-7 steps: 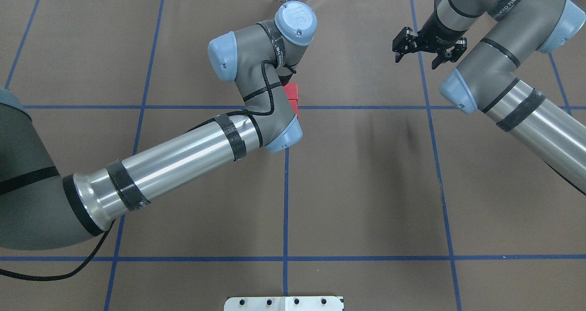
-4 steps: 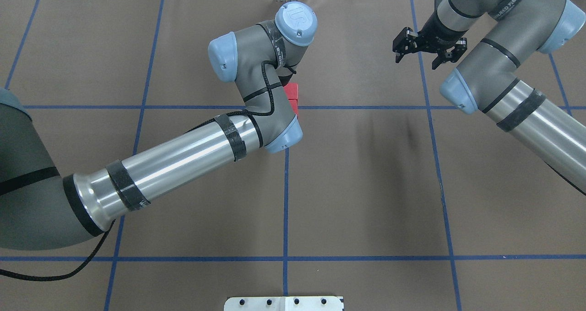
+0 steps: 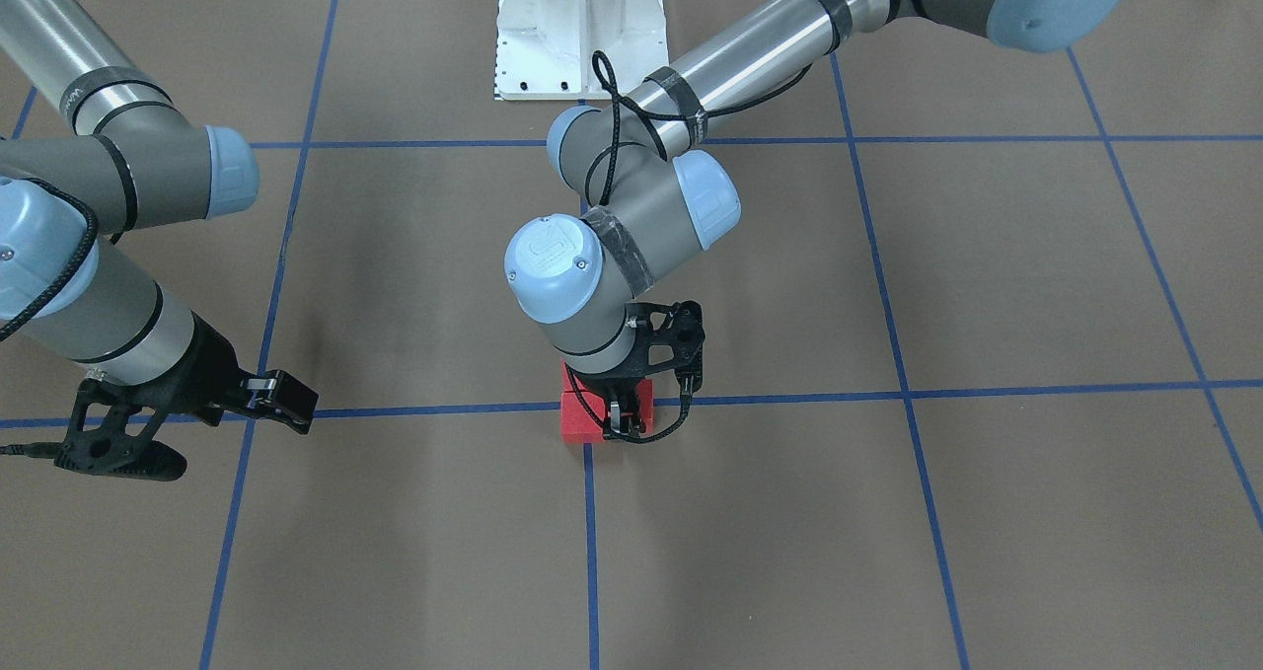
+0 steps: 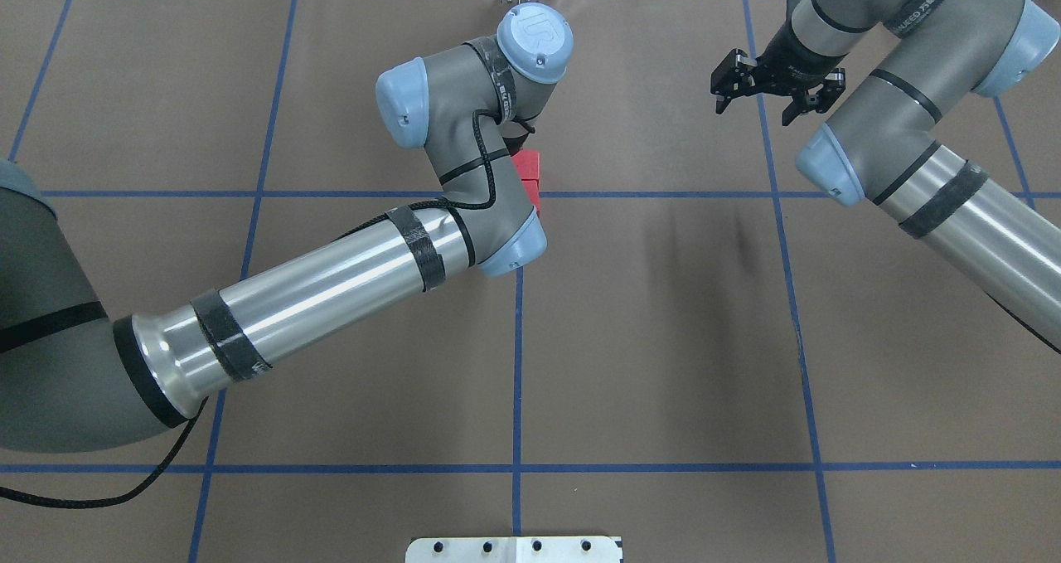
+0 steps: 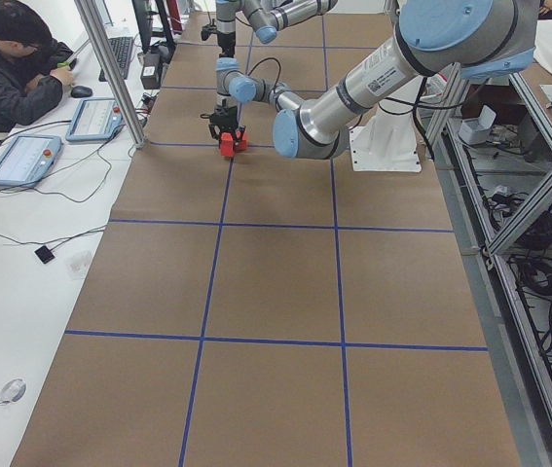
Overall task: Form red blocks into L shape at center
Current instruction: 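Hold the cube down against the center cubes with the left gripper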
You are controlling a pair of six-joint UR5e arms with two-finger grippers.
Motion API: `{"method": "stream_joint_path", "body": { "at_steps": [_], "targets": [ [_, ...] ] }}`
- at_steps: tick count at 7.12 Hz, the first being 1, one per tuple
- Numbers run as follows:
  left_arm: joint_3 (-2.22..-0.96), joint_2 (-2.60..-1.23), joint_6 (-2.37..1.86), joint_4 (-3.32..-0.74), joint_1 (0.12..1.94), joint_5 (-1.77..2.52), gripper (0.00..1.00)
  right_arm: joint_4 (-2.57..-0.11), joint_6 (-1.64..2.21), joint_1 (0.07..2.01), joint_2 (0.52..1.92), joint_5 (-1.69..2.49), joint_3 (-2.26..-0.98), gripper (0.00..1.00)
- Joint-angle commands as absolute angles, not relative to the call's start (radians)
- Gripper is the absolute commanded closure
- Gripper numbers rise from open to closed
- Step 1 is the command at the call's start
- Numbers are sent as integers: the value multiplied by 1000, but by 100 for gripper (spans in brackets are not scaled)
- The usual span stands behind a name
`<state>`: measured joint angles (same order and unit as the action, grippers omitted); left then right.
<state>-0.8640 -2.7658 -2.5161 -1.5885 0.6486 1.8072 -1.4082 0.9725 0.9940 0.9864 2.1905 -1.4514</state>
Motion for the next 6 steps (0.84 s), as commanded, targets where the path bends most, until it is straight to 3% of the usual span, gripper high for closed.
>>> {"method": "stream_joint_path", "body": {
  "at_steps": [1,6],
  "targets": [
    [-864,-2766,-2557,-1610,647,1774,83,-1408,973,994,988,2191,-1450,1],
    [-864,-2764,-2556,-1612,647,1772,81,-1408,957,994,988,2189,-1448,1]
  ]
}}
